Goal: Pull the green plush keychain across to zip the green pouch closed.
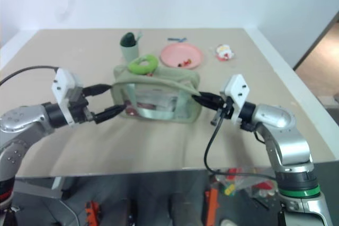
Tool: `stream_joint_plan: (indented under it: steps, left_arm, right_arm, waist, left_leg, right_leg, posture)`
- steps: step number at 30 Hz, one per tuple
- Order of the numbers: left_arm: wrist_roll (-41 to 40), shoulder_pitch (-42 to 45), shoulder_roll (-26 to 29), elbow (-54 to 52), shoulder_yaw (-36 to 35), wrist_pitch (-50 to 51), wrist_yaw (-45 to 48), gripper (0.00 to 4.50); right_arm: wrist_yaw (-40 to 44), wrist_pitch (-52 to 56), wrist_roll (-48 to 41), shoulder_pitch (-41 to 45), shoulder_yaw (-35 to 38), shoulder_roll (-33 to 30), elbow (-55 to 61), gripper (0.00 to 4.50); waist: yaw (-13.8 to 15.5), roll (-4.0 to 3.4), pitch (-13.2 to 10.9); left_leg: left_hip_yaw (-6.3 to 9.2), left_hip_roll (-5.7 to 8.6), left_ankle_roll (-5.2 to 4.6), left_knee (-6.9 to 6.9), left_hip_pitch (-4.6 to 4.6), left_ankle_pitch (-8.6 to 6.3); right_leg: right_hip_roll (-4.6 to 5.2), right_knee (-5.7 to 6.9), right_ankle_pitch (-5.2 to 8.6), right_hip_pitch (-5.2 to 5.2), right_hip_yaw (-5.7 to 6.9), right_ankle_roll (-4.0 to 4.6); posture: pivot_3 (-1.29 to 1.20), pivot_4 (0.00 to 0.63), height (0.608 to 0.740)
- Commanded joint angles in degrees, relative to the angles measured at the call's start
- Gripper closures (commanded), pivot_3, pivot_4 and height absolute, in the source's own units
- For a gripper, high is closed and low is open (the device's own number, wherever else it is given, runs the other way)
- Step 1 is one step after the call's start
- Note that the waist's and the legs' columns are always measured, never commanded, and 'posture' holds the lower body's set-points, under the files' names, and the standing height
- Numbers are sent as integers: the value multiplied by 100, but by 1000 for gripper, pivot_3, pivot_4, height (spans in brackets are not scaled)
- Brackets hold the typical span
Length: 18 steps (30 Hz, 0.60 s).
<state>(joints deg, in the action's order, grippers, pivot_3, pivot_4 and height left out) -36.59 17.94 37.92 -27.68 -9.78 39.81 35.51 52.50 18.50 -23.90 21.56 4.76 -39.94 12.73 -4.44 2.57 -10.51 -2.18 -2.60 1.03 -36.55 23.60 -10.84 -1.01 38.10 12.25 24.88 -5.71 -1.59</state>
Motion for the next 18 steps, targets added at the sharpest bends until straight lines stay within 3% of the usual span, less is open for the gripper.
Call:
stream_joint_plan:
  steps: [1, 10, 11, 18]
  left_arm:
    - [89, 95, -281, 122, -215, -363, -265, 18]
    - [198, 207, -485, 374, -63, -595, -214, 18]
    - [150, 227, -529, 393, -19, -573, -170, 547]
    - [227, 248, -640, 485, 75, -592, -176, 2897]
  right_arm:
    - [72, 21, 52, 53, -41, -99, 23, 4500]
    - [2, 50, 57, -34, -5, -131, 132, 4500]
    - [-8, 54, 57, -47, -3, -133, 152, 4500]
    - [-32, 54, 61, -53, 15, -149, 159, 4500]
  waist:
    - [-1, 0, 0]
    - [-3, 0, 0]
    - [-2, 0, 0]
    - [-3, 0, 0]
  left_leg:
    - [-1, 0, 0, 0, 0, 0]
    - [-2, 0, 1, 6, 1, -1]
    - [-2, 0, 1, 6, 1, -1]
    - [-2, 1, 1, 5, 1, 0]
  right_leg:
    - [0, 0, 0, 0, -1, 0]
    - [-2, 0, 1, 3, -3, 0]
    - [-2, 0, 1, 3, -3, 0]
    - [-1, -1, 0, 2, -4, -1]
  posture:
    - [0, 150, 740]
    - [0, 150, 740]
    - [0, 150, 740]
    - [0, 150, 740]
